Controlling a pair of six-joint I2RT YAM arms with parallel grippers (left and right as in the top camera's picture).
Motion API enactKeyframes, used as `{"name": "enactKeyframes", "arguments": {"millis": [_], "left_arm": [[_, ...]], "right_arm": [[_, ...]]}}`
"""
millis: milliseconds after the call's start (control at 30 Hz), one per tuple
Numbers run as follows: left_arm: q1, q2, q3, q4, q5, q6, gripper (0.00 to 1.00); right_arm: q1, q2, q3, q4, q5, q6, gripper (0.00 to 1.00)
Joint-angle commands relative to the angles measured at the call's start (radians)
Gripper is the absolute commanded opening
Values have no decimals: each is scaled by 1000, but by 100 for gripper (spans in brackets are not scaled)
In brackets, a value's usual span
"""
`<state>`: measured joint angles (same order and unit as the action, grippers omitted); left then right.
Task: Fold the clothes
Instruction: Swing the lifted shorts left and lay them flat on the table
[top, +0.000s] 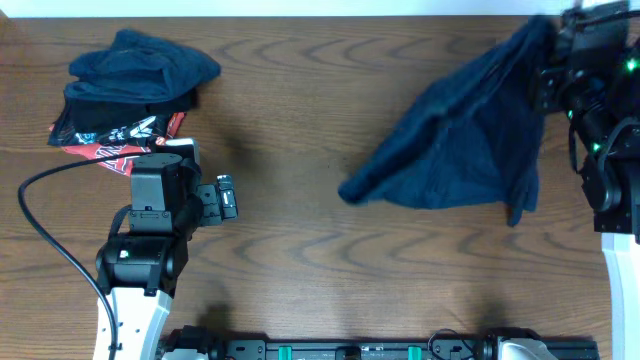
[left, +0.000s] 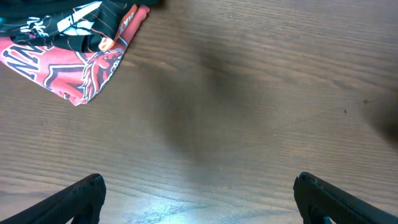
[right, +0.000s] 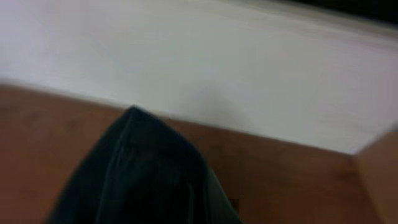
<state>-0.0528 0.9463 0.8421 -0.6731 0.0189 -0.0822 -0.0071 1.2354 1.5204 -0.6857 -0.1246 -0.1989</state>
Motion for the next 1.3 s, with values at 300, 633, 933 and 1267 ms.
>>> {"name": "enactKeyframes", "arguments": {"millis": [300, 633, 933, 1267], "left_arm": [[6, -2, 20, 1, -1, -10, 98], [6, -2, 20, 0, -1, -10, 98], [6, -2, 20, 0, 0, -10, 98], [6, 18, 19, -7, 370, -10, 98]], "right_arm": [[22, 77, 17, 0, -269, -166, 1], [74, 469, 17, 620, -29, 127, 67], [71, 441, 17, 381, 123, 175, 84], [-14, 308, 17, -174, 424, 186, 99]]}}
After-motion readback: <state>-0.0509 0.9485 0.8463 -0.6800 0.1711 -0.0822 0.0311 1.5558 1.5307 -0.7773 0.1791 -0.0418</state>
